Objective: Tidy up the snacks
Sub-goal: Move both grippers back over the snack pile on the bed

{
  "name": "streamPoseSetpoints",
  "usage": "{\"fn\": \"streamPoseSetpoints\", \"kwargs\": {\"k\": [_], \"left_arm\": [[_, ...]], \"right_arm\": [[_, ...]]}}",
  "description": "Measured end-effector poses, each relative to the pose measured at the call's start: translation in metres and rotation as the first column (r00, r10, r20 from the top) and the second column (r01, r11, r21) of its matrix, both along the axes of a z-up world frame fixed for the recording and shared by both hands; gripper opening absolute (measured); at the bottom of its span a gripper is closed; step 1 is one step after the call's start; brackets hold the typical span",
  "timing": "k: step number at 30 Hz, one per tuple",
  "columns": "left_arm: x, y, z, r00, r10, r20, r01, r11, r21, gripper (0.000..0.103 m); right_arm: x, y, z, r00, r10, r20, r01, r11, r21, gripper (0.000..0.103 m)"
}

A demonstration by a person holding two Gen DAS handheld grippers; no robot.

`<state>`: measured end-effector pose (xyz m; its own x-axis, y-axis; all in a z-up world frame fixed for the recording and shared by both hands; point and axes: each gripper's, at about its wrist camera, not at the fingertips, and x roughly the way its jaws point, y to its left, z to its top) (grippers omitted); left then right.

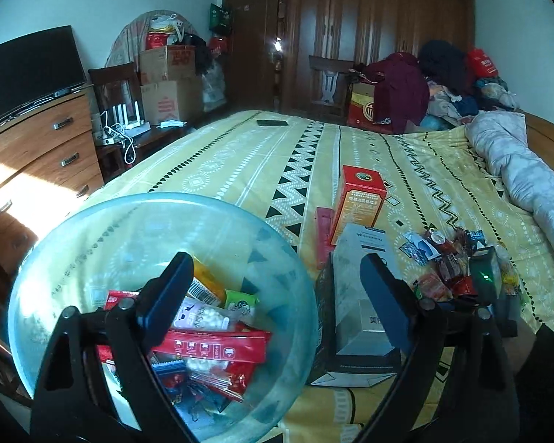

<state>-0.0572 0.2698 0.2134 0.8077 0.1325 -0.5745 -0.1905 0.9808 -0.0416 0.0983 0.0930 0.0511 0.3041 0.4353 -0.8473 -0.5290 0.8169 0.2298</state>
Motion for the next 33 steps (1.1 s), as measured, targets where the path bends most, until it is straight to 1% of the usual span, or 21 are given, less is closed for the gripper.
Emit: {"fn": "streamPoseSetpoints", "kwargs": {"k": [3,6,7,8,11,15,16,18,19,20,22,23,25,26,27,29,33], "left_arm": [[0.003,-0.011,-0.004,1.0,-0.017,-0.02,0.017,1.0,0.012,0.092],[0.002,-0.018,-0.005,0.999,-0.034,-0.025,0.035,0.999,0.015,0.092],[0.002,-0.02,-0.005,0.999,-0.04,-0.027,0.04,0.999,0.014,0.092],[0.002,-0.021,-0.005,0.999,-0.044,-0.029,0.044,0.999,0.012,0.092],[0.0,-0.023,-0.006,0.998,-0.053,-0.027,0.053,0.999,0.004,0.092],[0.001,-0.024,-0.009,0.998,-0.056,-0.029,0.055,0.998,-0.018,0.094],[0.002,-0.026,-0.011,0.998,-0.061,-0.029,0.06,0.998,-0.023,0.094],[0.003,-0.029,-0.013,0.997,-0.071,-0.032,0.07,0.997,-0.029,0.094],[0.004,-0.031,-0.014,0.996,-0.077,-0.034,0.076,0.997,-0.033,0.094],[0.003,-0.032,-0.014,0.996,-0.081,-0.033,0.08,0.996,-0.034,0.094],[0.002,-0.034,-0.013,0.996,-0.087,-0.027,0.087,0.996,-0.034,0.094],[0.002,-0.034,-0.012,0.996,-0.088,-0.025,0.087,0.996,-0.034,0.094],[0.001,-0.033,-0.011,0.996,-0.084,-0.021,0.083,0.996,-0.036,0.094],[0.001,-0.032,-0.011,0.996,-0.083,-0.022,0.082,0.996,-0.038,0.094],[0.002,-0.031,-0.011,0.996,-0.081,-0.023,0.08,0.996,-0.038,0.094],[0.002,-0.031,-0.012,0.997,-0.077,-0.027,0.076,0.996,-0.035,0.094],[0.003,-0.031,-0.012,0.996,-0.078,-0.035,0.077,0.997,-0.03,0.095]], "right_arm": [[0.012,0.012,-0.022,1.0,-0.019,-0.022,0.019,1.0,-0.007,0.068],[0.017,0.023,-0.032,1.0,-0.026,-0.016,0.026,0.999,-0.027,0.054],[0.015,0.024,-0.035,1.0,-0.029,-0.006,0.029,0.998,-0.051,0.046],[0.012,0.025,-0.037,1.0,-0.028,-0.002,0.028,0.998,-0.065,0.044],[-0.014,0.014,-0.039,0.999,-0.029,-0.013,0.029,0.998,-0.064,0.041],[-0.063,-0.024,-0.032,0.998,-0.039,-0.058,0.037,0.999,-0.037,0.041],[-0.075,-0.033,-0.029,0.997,-0.037,-0.063,0.035,0.999,-0.038,0.044],[-0.091,-0.044,-0.023,0.997,-0.021,-0.077,0.018,0.999,-0.039,0.057],[-0.099,-0.049,-0.016,0.998,-0.018,-0.066,0.015,0.999,-0.046,0.073],[-0.101,-0.051,-0.009,0.999,-0.024,-0.047,0.022,0.999,-0.046,0.076],[-0.102,-0.058,0.013,0.999,-0.04,-0.011,0.041,0.999,0.011,0.078],[-0.099,-0.059,0.024,0.998,-0.057,0.006,0.057,0.998,0.036,0.078],[-0.076,-0.064,0.038,0.995,-0.097,0.039,0.093,0.992,0.085,0.078],[-0.064,-0.061,0.042,0.992,-0.116,0.053,0.111,0.989,0.093,0.078],[-0.043,-0.054,0.044,0.988,-0.135,0.068,0.13,0.989,0.074,0.078],[-0.01,-0.037,0.035,0.989,-0.136,0.067,0.133,0.99,0.048,0.078],[0.042,-0.005,0.006,0.994,-0.107,0.012,0.107,0.994,-0.011,0.076]]}}
